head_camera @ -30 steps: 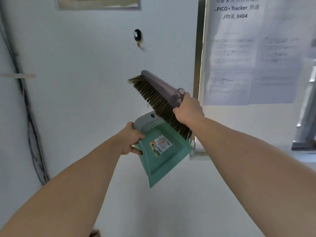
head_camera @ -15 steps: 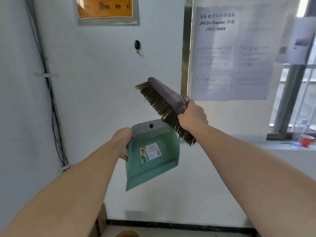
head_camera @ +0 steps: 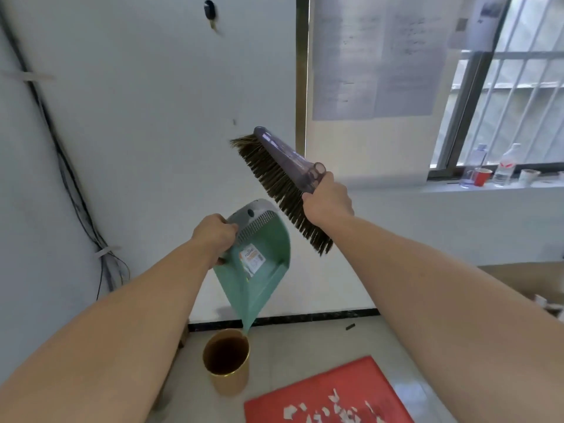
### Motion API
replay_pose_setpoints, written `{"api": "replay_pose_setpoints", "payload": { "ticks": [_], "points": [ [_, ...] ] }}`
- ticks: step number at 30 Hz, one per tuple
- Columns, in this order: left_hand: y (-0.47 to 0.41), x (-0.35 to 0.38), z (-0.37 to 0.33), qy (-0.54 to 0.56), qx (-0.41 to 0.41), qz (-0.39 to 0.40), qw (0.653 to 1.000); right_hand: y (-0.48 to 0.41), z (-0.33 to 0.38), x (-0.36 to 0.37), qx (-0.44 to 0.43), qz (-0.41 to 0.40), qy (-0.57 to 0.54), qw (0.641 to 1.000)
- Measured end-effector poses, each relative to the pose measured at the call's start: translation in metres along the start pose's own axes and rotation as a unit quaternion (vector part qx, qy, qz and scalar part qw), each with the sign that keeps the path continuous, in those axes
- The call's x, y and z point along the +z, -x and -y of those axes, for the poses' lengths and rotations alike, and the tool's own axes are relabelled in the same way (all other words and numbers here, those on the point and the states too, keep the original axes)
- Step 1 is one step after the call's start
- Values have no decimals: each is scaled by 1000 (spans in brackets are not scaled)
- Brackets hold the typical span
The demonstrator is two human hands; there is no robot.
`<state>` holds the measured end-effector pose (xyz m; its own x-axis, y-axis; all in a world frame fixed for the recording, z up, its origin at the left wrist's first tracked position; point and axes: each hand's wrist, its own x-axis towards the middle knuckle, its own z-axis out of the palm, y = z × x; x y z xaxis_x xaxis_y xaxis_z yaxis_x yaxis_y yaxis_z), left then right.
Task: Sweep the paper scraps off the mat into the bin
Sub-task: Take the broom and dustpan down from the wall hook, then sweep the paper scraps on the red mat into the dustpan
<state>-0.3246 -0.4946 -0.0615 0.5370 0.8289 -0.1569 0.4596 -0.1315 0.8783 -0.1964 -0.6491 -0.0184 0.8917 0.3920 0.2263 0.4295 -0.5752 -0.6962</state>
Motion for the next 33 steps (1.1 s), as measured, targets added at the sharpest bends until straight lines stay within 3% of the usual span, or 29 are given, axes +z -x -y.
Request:
{"api": "replay_pose_setpoints", "payload": {
  "ticks": [6, 10, 25, 29, 33],
  "points": [
    [24, 17, 50, 8, -53, 63, 997, 36, -47, 30, 61, 47, 47, 996],
    [33, 45, 81, 6, -114, 61, 992, 48, -89, 50, 81, 76, 55, 992],
    [82, 256, 210, 40, -279, -21, 959, 73, -344, 102, 129, 266, 70, 953],
    [91, 307, 269, -52, -301, -65, 950, 83, -424, 130, 138, 282, 79, 946],
    [95, 345, 339, -37, -313, -83, 945, 104, -496, 167, 152, 292, 58, 943]
  ]
}}
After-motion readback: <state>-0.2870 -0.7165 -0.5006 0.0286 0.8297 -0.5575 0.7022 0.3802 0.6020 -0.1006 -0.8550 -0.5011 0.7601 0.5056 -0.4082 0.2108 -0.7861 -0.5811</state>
